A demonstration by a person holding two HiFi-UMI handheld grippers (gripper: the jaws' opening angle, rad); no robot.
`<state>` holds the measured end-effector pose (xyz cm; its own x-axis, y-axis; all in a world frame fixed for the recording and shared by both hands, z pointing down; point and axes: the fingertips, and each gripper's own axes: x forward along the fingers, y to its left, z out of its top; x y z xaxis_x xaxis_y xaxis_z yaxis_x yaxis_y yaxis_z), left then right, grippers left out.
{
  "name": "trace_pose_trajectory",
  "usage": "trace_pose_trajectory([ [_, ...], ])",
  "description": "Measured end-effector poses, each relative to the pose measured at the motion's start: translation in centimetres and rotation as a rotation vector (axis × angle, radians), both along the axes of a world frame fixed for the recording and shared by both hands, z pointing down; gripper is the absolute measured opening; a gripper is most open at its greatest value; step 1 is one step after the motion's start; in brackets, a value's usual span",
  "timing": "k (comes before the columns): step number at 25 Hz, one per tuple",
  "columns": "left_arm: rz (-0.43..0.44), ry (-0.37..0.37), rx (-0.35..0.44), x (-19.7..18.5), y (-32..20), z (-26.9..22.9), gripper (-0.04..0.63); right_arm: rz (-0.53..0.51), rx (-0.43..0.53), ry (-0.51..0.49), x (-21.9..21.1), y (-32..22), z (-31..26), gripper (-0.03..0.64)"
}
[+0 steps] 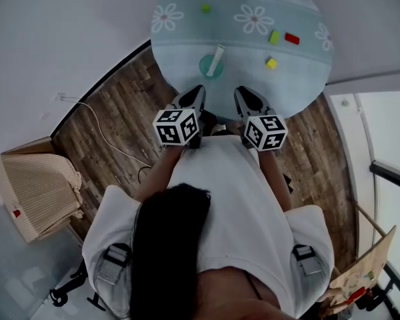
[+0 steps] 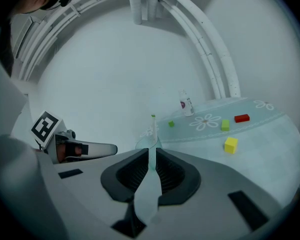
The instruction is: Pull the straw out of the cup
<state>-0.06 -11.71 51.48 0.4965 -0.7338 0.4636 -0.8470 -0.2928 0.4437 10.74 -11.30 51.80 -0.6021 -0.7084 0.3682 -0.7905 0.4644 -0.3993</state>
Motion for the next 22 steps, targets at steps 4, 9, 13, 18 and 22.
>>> trace_pose_trajectory([
  [4,-0.008,-0.002,0.010,-0.5,-0.4,-0.2,0.011,0.009,0.004,-0.005,-0.4,-0.5,-0.2,0.038],
  [9,-0.034,0.007,0.008,-1.9,-1.4,0.0,0.011,0.020,0.012,-0.007,-1.0,-1.5,-0.2,0.095],
  [13,-0.029,0.006,0.010,-2.3,-2.3,0.0,0.011,0.025,0.014,-0.027,-1.5,-2.6,-0.5,0.167],
  [18,-0.030,0.010,0.008,-3.0,-3.4,0.0,0.011,0.033,0.014,-0.044,-2.3,-3.9,-0.8,0.167],
  [22,-0.031,0.018,-0.006,-3.4,-4.1,0.2,0.011,0.027,0.007,-0.047,-2.9,-4.7,-0.8,0.167],
])
